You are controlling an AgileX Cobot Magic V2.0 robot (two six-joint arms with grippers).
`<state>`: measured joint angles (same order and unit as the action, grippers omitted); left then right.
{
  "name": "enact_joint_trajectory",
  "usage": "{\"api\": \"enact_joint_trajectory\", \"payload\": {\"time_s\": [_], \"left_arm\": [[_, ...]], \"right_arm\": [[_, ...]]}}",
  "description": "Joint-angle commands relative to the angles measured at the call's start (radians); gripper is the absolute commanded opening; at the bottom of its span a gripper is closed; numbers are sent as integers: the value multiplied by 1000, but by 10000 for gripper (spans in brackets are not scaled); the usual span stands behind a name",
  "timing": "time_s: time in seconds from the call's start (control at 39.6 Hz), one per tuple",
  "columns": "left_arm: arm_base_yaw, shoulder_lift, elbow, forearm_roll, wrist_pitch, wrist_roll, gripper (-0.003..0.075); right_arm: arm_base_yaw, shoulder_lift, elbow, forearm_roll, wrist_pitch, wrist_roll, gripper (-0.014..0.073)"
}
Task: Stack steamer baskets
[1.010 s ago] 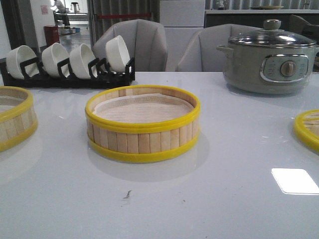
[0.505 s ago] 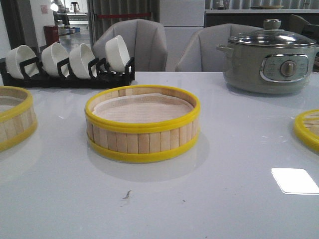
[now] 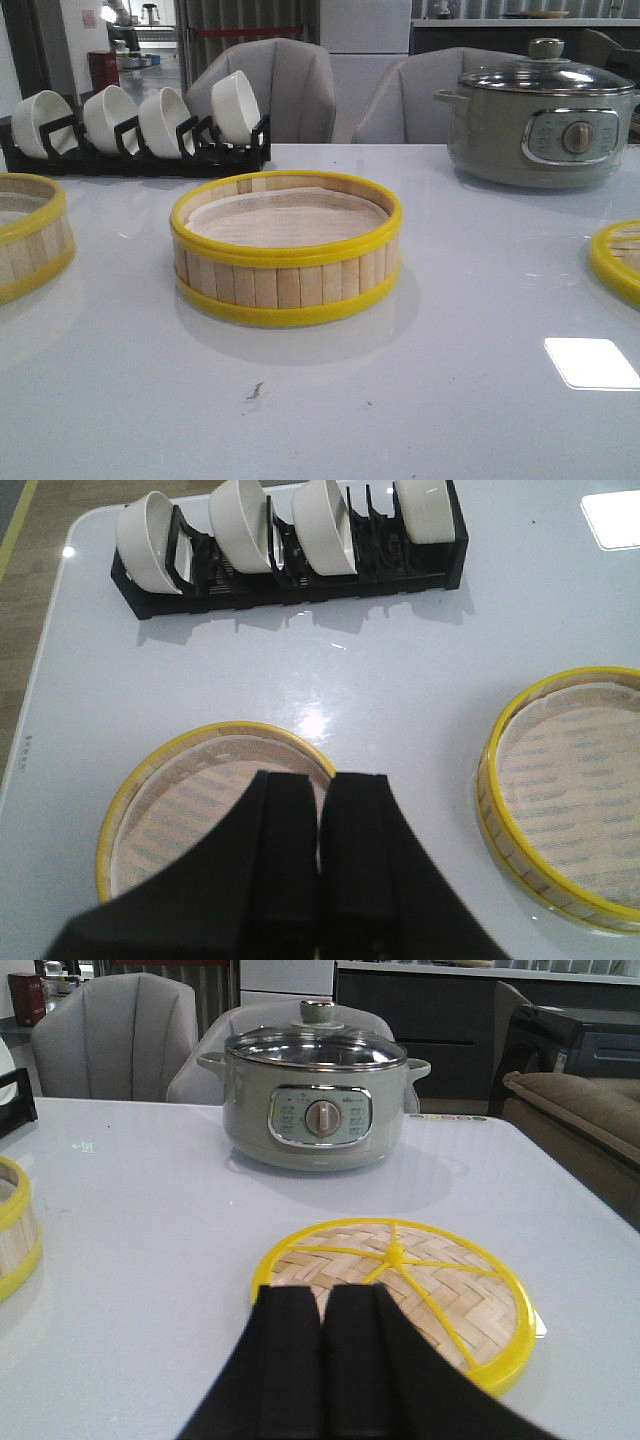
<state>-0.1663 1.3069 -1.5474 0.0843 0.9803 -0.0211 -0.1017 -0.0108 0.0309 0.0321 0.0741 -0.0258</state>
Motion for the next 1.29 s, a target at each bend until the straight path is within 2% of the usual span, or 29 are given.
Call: {"api": "enact_joint_trajectory", "payload": {"time_s": [0.0,0.91,0.99,1.14,1.21,1.26], "left_arm": [[-1,-24,-37,13,-72,2,83],[-1,-24,-37,6,-68,2,83],[-1,-24,-37,6,-68,2,83],[-1,-24,-37,6,-68,2,83],[-1,-24,-37,6,-68,2,83],[-1,-24,-37,8,-68,2,83]], "right_arm": [[-2,-20,-15,-3,-88,-9,48],[-2,-20,-15,-3,-93,-9,48],[-2,-20,-15,-1,-121,-1,48],[-1,-20,-24,32,-293,140,48],[-1,-19,-79,26,-250,149,48],[-1,-9,-139,2,-168,148,48]]}}
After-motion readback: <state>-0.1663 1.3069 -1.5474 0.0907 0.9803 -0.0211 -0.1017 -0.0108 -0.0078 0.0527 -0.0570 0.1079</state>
